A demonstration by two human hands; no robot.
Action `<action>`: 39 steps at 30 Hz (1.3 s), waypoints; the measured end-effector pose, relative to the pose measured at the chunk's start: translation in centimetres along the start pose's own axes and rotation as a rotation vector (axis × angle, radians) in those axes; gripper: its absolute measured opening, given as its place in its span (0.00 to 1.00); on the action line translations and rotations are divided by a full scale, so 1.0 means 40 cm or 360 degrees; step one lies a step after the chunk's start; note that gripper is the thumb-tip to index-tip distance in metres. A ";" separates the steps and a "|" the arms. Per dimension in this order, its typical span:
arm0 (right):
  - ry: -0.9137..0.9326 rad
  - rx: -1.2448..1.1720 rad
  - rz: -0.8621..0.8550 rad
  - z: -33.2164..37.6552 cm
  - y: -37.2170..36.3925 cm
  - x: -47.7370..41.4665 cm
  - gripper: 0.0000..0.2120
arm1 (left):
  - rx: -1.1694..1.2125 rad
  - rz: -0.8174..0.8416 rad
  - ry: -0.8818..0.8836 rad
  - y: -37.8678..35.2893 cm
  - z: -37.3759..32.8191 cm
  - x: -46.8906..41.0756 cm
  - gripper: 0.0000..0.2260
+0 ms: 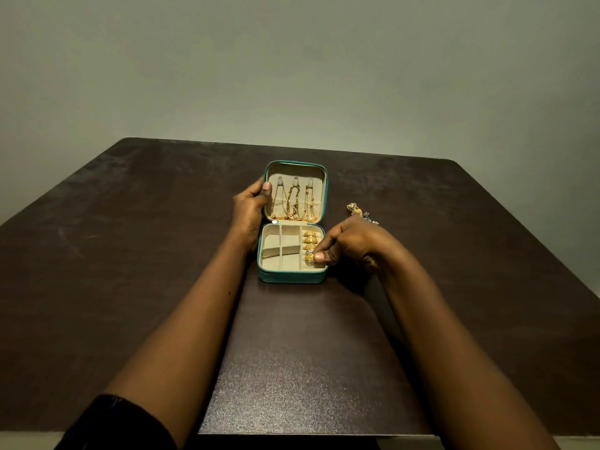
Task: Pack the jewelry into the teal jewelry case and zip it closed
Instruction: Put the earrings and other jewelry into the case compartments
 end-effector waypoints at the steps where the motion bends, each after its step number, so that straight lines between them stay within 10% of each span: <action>1: -0.0001 -0.0008 0.0001 0.001 0.001 0.002 0.05 | -0.0005 0.0004 -0.0002 0.000 -0.001 0.001 0.16; 29: -0.0004 -0.0230 -0.0004 0.001 0.019 -0.001 0.11 | -0.0078 0.0010 -0.0052 0.001 -0.008 0.008 0.15; 39: 0.0100 -0.0391 -0.0537 -0.026 0.158 -0.017 0.10 | -0.0171 -0.0080 0.0003 0.007 -0.002 0.005 0.15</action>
Point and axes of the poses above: each hand's wrist, its own x-axis away from the middle knuckle, its own y-axis out of the back of the hand, z = x × y, the point moved 7 cm from there along -x, towards the middle knuckle, and after that the axes turned 10 degrees about -z, right-handed, at the moved point
